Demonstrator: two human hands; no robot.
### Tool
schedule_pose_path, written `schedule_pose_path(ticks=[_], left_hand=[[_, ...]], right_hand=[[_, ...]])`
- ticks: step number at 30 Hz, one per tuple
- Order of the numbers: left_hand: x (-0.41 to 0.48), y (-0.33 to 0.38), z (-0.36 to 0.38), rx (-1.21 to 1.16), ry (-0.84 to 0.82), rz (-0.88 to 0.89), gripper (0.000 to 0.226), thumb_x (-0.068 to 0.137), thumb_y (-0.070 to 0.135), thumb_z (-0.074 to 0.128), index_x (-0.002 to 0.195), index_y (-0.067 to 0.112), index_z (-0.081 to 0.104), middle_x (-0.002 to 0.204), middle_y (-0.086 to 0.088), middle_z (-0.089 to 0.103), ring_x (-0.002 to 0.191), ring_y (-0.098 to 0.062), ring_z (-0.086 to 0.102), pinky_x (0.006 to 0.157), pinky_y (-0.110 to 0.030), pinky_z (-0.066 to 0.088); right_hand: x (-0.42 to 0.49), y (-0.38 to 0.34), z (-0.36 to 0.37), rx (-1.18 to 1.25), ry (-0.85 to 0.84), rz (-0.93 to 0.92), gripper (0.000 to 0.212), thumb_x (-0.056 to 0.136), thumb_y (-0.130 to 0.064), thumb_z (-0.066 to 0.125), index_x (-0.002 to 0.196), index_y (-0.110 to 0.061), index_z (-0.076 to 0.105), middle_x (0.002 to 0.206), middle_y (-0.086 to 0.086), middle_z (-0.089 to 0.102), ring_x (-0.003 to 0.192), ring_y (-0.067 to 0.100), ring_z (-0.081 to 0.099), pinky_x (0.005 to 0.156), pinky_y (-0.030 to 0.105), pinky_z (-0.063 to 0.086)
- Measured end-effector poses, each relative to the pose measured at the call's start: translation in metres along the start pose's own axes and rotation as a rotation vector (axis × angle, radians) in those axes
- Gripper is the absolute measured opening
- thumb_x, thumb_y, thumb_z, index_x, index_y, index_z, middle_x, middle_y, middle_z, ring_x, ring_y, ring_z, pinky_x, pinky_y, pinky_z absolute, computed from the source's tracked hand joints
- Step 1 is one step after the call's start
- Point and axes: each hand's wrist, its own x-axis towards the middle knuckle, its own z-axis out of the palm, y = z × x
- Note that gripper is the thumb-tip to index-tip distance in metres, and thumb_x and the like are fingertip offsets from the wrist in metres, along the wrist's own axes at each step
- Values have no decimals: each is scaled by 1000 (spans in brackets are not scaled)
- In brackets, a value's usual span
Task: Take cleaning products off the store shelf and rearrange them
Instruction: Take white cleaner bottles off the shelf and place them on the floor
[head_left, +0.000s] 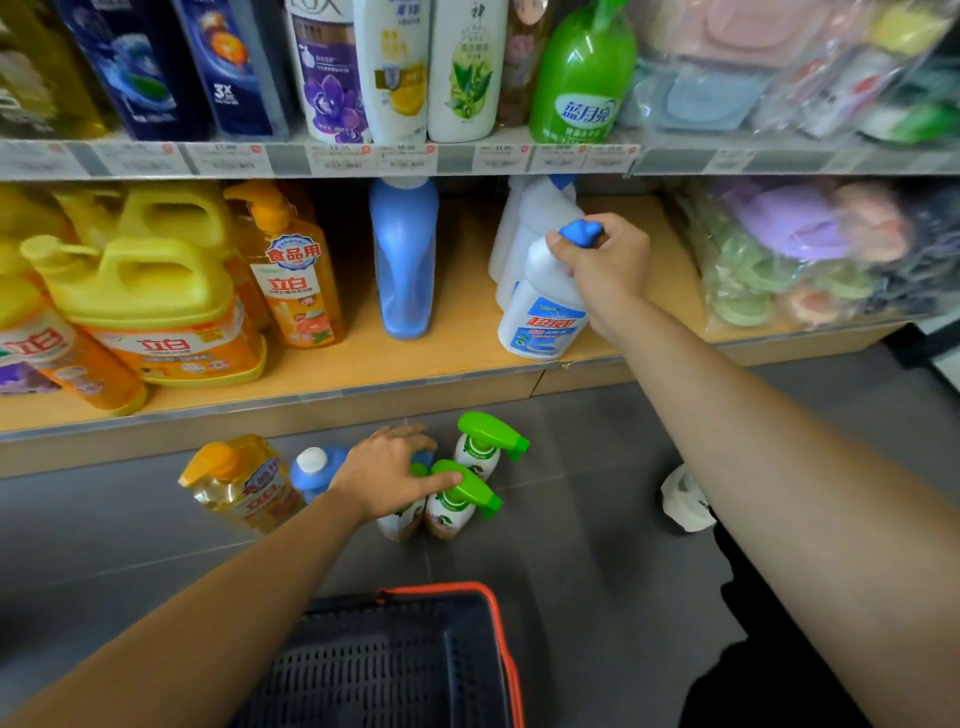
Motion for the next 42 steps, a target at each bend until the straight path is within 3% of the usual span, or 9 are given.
schedule_pose_path(ticks=[5, 10, 15, 19, 27, 34, 38, 40, 42], left_hand=[[1, 8, -19, -136, -104, -2, 80, 86, 58, 70, 151, 19, 44, 156, -6, 45, 142, -24, 42, 111, -32, 34], [-20, 24, -62, -267, 196, 129, 79, 83, 47, 78, 150, 24, 44, 153, 0, 49, 139, -18, 47, 111, -30, 36], [-71, 59, -107, -451, 372, 278, 95, 70, 62, 77, 150, 28, 40, 150, 8, 50, 135, -12, 48, 109, -35, 42], [-122, 66, -120, -612, 323, 306, 79, 69, 52, 84, 137, 25, 54, 127, 5, 65, 118, -17, 62, 97, -49, 54], [-210, 29, -96, -551, 373, 220, 69, 66, 42, 89, 126, 38, 55, 113, 31, 65, 103, 5, 64, 80, -13, 52], [-233, 5, -83, -777, 241, 120, 71, 62, 32, 93, 125, 28, 61, 113, 1, 75, 103, -18, 73, 84, -29, 60], [-237, 5, -78, -879, 177, 107, 69, 65, 20, 95, 126, 27, 62, 114, -4, 75, 103, -22, 74, 80, -29, 61], [-238, 8, -72, -932, 152, 102, 69, 67, 10, 93, 128, 20, 61, 115, -8, 74, 103, -25, 74, 80, -30, 61], [-238, 13, -67, -978, 124, 101, 70, 68, 3, 89, 130, 15, 58, 116, -10, 74, 104, -27, 73, 81, -33, 61]], right_hand=[[-39, -10, -26, 45, -118, -124, 22, 77, -18, 82, 89, -21, 63, 89, 1, 65, 76, 22, 58, 70, 34, 53], [-80, -52, -47, 126, -310, -248, 24, 75, -21, 80, 95, -16, 67, 93, 5, 64, 79, 20, 59, 66, 36, 53], [-141, -89, -54, 276, -447, -289, 19, 80, -7, 78, 91, -19, 67, 88, 3, 66, 60, 17, 55, 57, 28, 49], [-188, -101, -56, 499, -559, -168, 15, 81, -9, 72, 94, -9, 66, 84, -3, 63, 60, 18, 50, 56, 23, 45], [-243, -85, -37, 807, -675, 161, 8, 88, -4, 67, 94, -6, 65, 78, 4, 54, 56, 12, 46, 57, 19, 45], [-236, -60, -46, 429, -883, -154, 30, 80, -2, 76, 109, -7, 68, 95, 9, 66, 71, 16, 69, 70, 26, 58], [-242, -53, -45, 143, -809, -365, 31, 88, -19, 72, 118, -14, 66, 107, -5, 67, 92, 10, 68, 79, 28, 58], [-247, -50, -41, 42, -744, -434, 30, 92, -30, 64, 115, -11, 64, 104, 1, 68, 88, 17, 66, 75, 37, 55], [-252, -49, -36, 37, -700, -444, 29, 94, -33, 59, 109, -8, 63, 96, -2, 65, 77, 10, 60, 67, 29, 47]])
